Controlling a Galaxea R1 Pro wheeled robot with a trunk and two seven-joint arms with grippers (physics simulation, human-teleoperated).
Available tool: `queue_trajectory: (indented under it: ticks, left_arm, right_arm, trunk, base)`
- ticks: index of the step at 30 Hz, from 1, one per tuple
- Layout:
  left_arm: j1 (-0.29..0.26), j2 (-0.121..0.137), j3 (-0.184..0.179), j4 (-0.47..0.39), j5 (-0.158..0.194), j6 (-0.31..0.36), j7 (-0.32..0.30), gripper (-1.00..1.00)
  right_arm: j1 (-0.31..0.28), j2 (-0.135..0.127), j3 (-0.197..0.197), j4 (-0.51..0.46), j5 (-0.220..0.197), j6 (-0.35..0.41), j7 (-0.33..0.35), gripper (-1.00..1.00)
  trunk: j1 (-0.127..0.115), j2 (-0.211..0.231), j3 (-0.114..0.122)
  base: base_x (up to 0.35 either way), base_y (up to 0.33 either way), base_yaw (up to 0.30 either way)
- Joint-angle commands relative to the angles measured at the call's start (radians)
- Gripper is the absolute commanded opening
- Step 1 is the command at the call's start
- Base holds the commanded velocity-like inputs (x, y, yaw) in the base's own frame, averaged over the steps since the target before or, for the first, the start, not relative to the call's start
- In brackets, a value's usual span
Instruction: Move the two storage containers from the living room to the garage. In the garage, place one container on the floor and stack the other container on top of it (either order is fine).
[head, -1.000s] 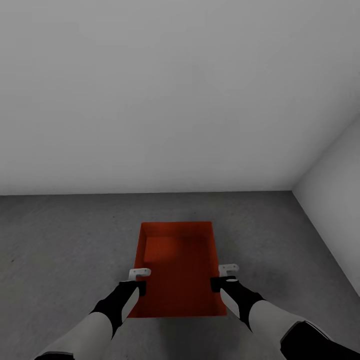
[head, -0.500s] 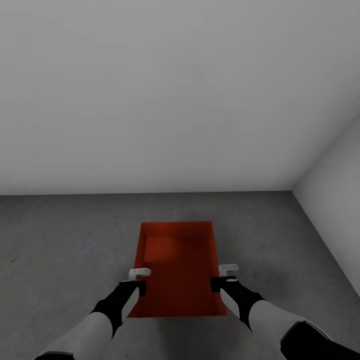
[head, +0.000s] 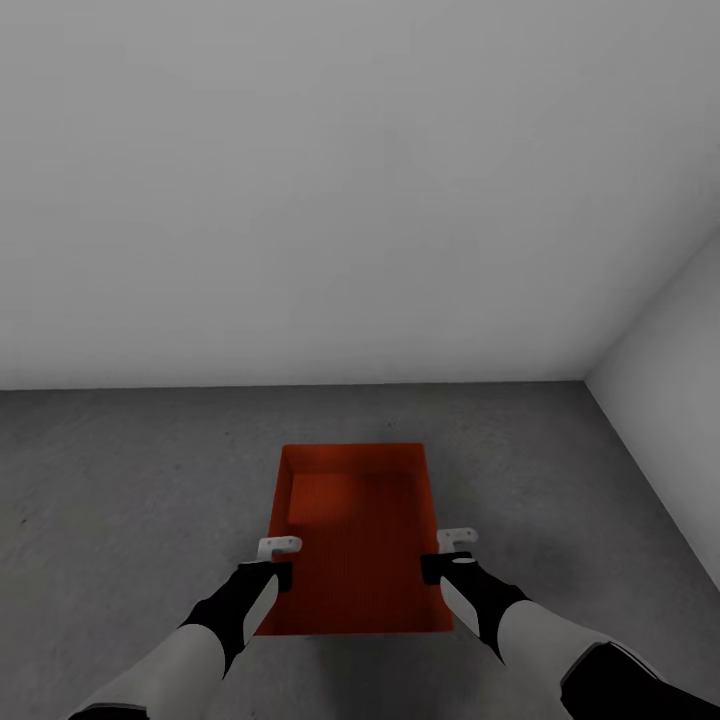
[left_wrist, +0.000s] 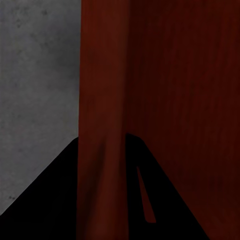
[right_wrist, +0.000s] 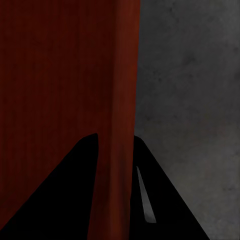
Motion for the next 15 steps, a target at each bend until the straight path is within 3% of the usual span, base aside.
queue_trajectory:
  ticks: [1, 15]
  left_arm:
    - [0.001, 0.03, 0.002, 0.001, 0.006, 0.008, 0.008, -1.0]
    - [0.001, 0.03, 0.004, 0.001, 0.006, 0.008, 0.008, -1.0]
  right_arm:
    - [-0.001, -0.012, 0.001, -0.004, 0.014, -0.027, -0.007, -1.0]
    - [-0.001, -0.012, 0.001, -0.004, 0.014, -0.028, -0.007, -1.0]
  trunk:
    - [0.0, 0.0, -0.001]
    - [0.0, 0.0, -0.001]
  base:
    - [0.0, 0.0, 0.0]
    - [0.0, 0.0, 0.0]
